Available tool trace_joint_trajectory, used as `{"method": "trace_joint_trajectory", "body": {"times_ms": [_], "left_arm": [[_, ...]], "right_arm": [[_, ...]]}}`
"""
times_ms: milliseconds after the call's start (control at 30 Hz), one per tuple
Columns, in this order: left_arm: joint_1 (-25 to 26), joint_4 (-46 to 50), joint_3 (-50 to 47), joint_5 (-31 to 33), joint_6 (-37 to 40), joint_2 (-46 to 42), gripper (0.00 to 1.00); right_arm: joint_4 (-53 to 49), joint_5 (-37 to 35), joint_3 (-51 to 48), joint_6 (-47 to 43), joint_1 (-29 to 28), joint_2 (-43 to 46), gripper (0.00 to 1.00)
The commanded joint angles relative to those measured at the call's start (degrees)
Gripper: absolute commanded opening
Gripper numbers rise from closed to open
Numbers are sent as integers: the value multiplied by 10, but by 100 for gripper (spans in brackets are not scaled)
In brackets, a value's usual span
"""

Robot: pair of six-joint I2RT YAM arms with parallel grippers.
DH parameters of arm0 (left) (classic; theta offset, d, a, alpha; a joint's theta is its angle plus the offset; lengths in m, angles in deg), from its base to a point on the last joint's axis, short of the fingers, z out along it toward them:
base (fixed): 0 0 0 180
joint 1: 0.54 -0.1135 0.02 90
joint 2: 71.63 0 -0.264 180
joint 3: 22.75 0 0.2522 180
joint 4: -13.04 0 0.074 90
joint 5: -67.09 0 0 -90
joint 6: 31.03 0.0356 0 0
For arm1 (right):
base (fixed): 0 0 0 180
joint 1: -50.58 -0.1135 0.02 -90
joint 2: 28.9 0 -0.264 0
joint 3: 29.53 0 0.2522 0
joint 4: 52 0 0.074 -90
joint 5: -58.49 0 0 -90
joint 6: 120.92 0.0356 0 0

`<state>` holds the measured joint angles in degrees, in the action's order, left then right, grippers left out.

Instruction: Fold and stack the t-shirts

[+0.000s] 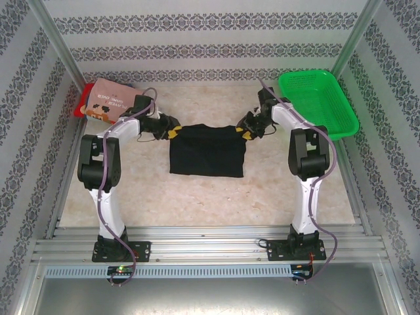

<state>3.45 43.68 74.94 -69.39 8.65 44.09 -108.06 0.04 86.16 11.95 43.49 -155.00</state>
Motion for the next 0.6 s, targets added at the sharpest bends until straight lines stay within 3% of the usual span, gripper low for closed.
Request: {"method": "trace_joint_trajectory", "body": {"times_ms": [0, 100, 167, 333, 433, 500, 567], "left_arm": [[-21, -85, 73, -25, -31, 2, 47], [-39, -83, 115, -30, -40, -8, 60], [-46, -66, 121, -28, -32, -28, 61], [-47, 84, 75, 12, 94, -113, 65], [-40, 123, -11, 25, 149, -170, 67], [-30, 133, -65, 41, 172, -199, 65], [-20, 90, -112, 42, 153, -216, 64]], "right_arm": [[43, 11, 71, 4, 17, 2, 47], [-2, 2, 129, -34, 22, 15, 47], [-2, -1, 117, -44, 22, 46, 48], [51, 15, -18, -53, 13, 161, 57], [113, 49, -106, -49, -20, 215, 69], [137, 70, -125, -46, -44, 210, 67], [177, 89, -128, -14, -61, 180, 53]]}}
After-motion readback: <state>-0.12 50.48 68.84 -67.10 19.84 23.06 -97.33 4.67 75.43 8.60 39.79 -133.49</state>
